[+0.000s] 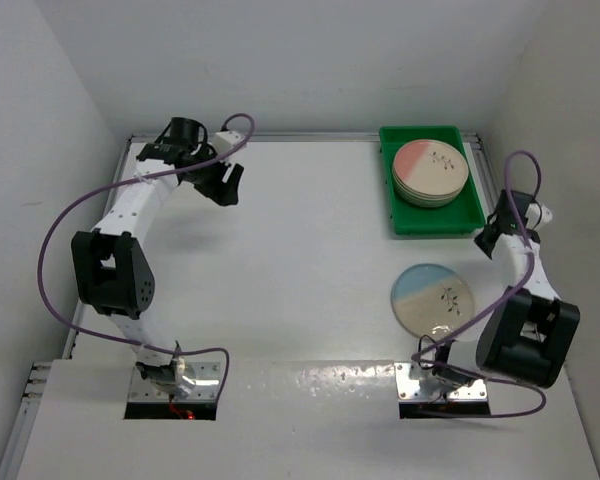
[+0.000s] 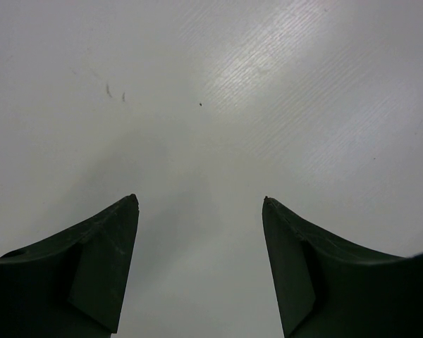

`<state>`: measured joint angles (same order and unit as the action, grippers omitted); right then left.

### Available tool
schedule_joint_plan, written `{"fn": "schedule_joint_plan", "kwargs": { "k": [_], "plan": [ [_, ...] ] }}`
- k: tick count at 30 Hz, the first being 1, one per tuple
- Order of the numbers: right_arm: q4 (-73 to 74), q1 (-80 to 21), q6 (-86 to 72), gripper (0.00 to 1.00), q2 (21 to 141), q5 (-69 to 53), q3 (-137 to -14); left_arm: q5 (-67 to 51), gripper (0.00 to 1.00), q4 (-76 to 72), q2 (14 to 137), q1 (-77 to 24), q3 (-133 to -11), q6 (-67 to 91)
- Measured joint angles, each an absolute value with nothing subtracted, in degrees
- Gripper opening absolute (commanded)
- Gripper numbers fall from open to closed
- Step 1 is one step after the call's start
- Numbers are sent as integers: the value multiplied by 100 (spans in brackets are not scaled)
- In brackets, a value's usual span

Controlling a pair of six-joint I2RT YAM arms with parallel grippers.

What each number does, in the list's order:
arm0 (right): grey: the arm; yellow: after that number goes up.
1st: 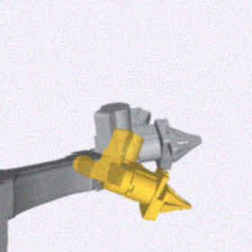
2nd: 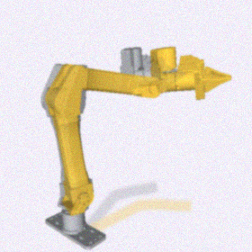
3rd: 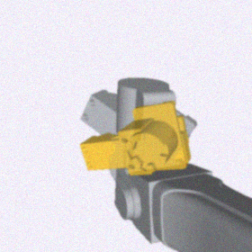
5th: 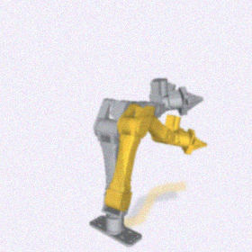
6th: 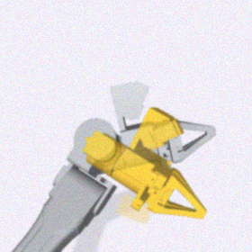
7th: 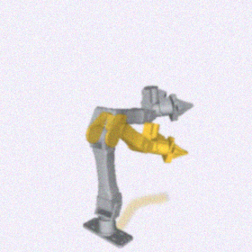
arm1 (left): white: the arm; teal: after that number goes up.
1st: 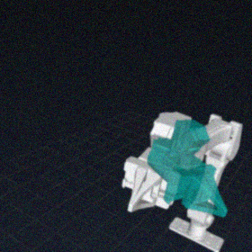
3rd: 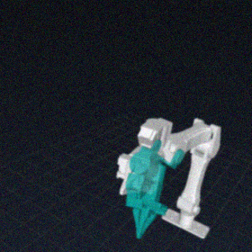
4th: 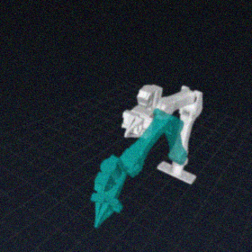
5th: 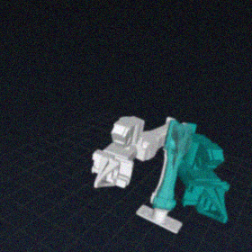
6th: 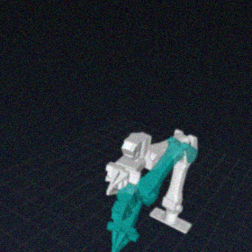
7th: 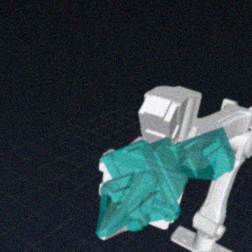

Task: Place the plates into the plastic bin on the countertop

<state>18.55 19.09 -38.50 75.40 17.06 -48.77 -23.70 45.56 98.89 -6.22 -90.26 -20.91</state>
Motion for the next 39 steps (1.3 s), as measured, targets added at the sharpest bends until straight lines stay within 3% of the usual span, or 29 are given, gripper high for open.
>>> {"fn": "schedule_joint_plan", "kwargs": {
  "k": [4,11,19,26,33,36,39],
  "plan": [
    [2541,2443,-3653,0,8239,2119,-4525,-2373,73,4554,9889,-676,-9024,-2091],
    [3120,2499,-3514,0,9303,2349,-4547,-2373,73,4550,9889,-685,-8910,-2134],
    [3173,2379,-3660,0,9297,1605,-4501,-2373,73,4552,9889,-681,-8868,-2178],
    [2265,954,-5002,0,8464,193,-3559,-2373,73,4552,9889,-681,-8868,-2180],
    [1636,-1708,-6090,0,9268,-878,-4169,-2497,73,4469,9887,-845,-8641,-2213],
    [1590,-2021,-6062,0,9411,-1092,-4648,-2644,73,4484,9922,-1275,-8377,-2226],
    [1732,-1782,-5843,13,8925,-991,-4729,-2724,73,4473,10130,-2097,-8326,-2235]
  ]
}}
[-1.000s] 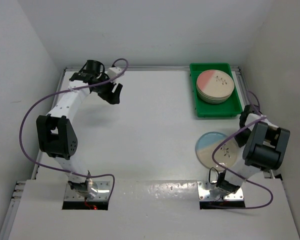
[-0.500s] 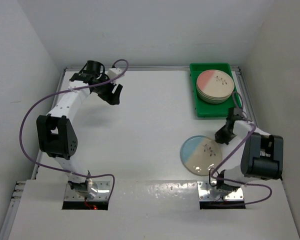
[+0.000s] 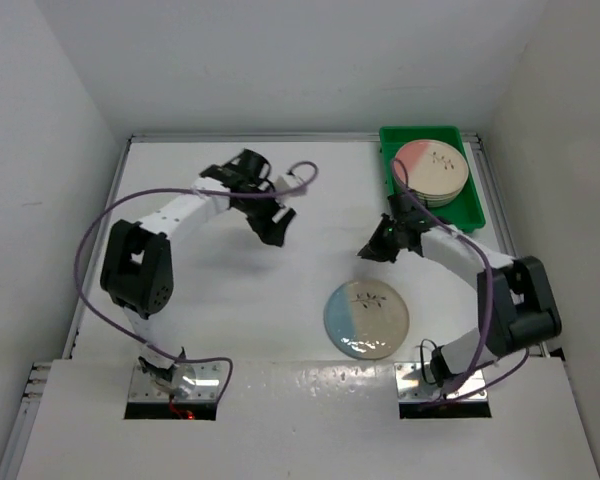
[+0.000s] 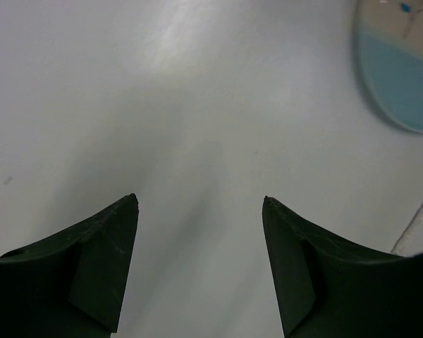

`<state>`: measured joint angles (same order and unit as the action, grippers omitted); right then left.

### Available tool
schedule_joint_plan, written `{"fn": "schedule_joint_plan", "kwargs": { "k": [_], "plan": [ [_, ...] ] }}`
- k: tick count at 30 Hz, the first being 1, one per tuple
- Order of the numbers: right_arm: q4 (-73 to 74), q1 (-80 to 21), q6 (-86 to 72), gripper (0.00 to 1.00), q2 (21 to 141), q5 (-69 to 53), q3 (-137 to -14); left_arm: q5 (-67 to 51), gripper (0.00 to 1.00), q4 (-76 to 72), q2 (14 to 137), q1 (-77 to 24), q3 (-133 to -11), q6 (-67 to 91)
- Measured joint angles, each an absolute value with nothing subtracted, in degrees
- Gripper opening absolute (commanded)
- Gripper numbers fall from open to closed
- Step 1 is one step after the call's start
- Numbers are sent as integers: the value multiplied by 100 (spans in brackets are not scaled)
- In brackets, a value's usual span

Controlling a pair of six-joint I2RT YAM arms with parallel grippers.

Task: Place the plates into the plastic bin on the countertop

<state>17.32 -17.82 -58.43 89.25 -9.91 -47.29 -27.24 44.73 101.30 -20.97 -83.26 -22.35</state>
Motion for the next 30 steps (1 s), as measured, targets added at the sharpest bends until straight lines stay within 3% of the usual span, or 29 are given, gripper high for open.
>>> {"fn": "schedule_joint_plan", "kwargs": {
  "k": [7,13,16,21,27,30],
  "plan": [
    [2888,-370,-4856,30,7347,25,-4720,-2871,79,4097,10934,-4375,-8320,-2045],
    [3378,-196,-4410,34,6095,613,-4014,-2239,79,3520,11666,-5026,-8309,-1492],
    [3614,-196,-4379,34,5408,755,-3649,-1918,69,3197,11730,-5070,-8313,-1258],
    [3819,-202,-4375,35,4716,952,-3389,-1850,41,2847,11793,-5137,-8274,-915],
    [4084,-209,-4370,35,4407,1157,-3282,-1916,36,2709,11861,-5413,-8259,-569],
    [4185,-211,-4364,35,4342,1197,-3258,-1824,14,2821,11946,-5478,-8407,-410]
  ]
}}
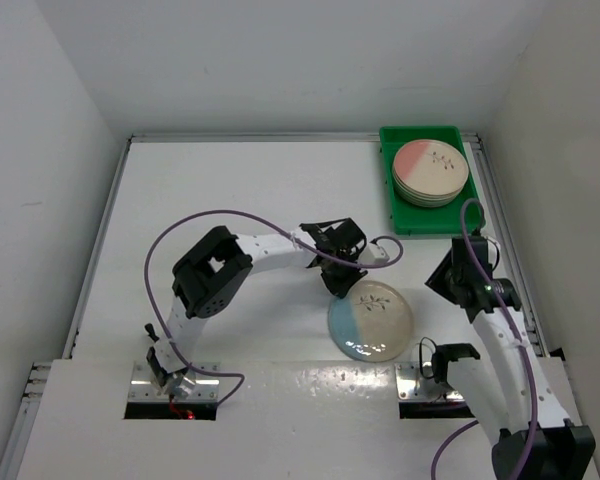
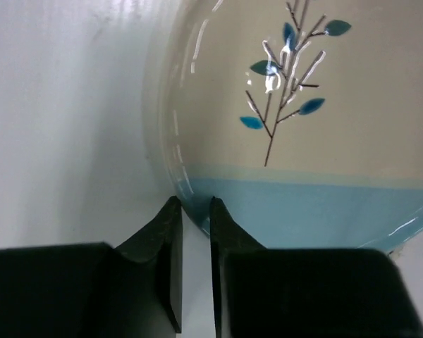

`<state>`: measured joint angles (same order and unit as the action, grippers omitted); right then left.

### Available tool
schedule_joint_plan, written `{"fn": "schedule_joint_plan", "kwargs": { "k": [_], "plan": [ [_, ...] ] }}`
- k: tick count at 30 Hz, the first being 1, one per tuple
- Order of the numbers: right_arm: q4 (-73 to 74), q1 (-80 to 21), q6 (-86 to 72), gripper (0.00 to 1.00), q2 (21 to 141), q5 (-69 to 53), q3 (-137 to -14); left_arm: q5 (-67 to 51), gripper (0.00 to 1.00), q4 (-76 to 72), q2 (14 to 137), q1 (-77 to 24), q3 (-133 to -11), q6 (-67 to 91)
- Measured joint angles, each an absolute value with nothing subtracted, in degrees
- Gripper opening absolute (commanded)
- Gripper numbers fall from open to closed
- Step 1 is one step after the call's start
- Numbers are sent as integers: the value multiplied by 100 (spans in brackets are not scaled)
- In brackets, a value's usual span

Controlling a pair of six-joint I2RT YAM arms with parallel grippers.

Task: Place the plates into the plastic bin on the countertop

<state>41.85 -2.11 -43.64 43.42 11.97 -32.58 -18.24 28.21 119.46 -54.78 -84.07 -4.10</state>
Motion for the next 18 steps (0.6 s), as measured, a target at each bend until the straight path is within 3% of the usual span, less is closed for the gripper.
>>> {"fn": "schedule_joint_plan", "kwargs": {
  "k": [1,4,6,8,18],
  "plan": [
    [4224,-211,-4357,35,4307,1205,-3247,-1791,0,2895,11968,-5476,-8464,-329],
    [4254,-213,-4353,36,4189,1208,-3168,-1675,0,2998,12009,-5472,-8565,-126],
    [4244,-213,-4338,46,4125,1146,-3072,-1695,0,3046,12031,-5457,-8611,-69],
    [4071,-211,-4108,63,4130,812,-2871,-1844,0,3068,12022,-5363,-8628,-119],
    [1817,-410,-3170,82,4901,-1721,-1393,-1557,0,3629,11253,-4836,-8565,-1688]
  ]
}}
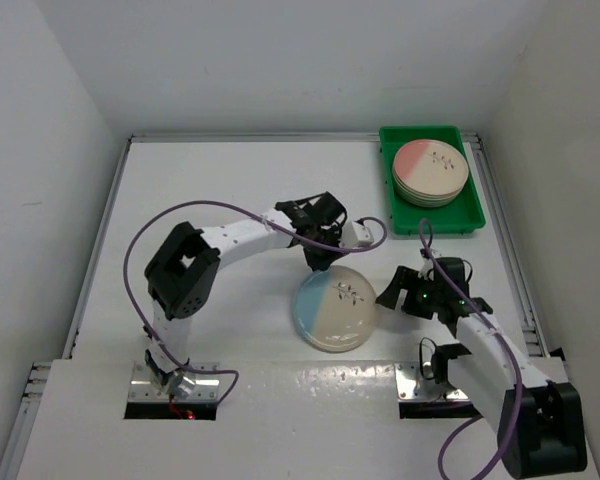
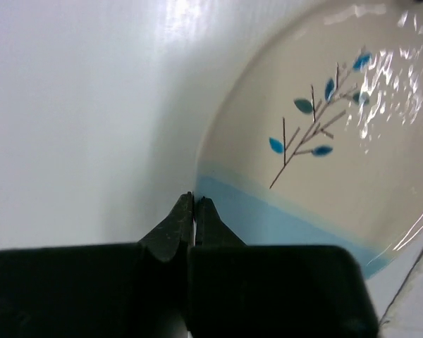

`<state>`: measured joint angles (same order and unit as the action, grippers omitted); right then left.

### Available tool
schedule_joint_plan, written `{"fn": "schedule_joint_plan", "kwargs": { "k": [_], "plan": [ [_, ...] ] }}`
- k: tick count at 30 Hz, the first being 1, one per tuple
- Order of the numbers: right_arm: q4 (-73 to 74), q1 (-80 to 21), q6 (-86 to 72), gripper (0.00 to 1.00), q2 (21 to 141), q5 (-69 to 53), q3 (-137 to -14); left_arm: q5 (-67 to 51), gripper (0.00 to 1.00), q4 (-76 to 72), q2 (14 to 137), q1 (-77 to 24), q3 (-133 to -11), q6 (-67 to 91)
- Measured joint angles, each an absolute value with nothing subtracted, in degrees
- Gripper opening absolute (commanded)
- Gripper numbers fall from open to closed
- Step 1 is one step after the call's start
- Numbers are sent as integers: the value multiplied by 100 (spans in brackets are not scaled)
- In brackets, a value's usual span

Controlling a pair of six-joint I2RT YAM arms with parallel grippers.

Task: Place the plates into the plastic bin on the countertop

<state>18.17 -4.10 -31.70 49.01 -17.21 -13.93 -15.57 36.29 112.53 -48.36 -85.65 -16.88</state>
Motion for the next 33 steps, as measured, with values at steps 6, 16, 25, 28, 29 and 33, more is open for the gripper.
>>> {"fn": "schedule_joint_plan", "kwargs": {
  "k": [6,16,25,28,29,33],
  "plan": [
    [-504,-602,-3395,80,5384,-2521,-639,-1402,0,3741,10790,-4595,-8484,-2150],
    [-3400,-1557,-4075,34,7749,-3778,-556,-1321,0,3806,10794,-4506,-8418,-2231],
    [-4171,-1660,-5081,0,8405,-4261,-493,-1188,1,3769,10833,-4296,-8394,-2239],
    [-3697,-1619,-5159,0,8117,-4219,-676,-1103,50,3929,10833,-4169,-8591,-2294],
    [-3448,-1594,-5142,0,8001,-4165,-819,-1066,56,4071,10838,-4077,-8807,-2320],
    [-2296,-1337,-5024,0,7719,-3839,-1859,-952,66,4294,10864,-3376,-10068,-2202]
  ]
}}
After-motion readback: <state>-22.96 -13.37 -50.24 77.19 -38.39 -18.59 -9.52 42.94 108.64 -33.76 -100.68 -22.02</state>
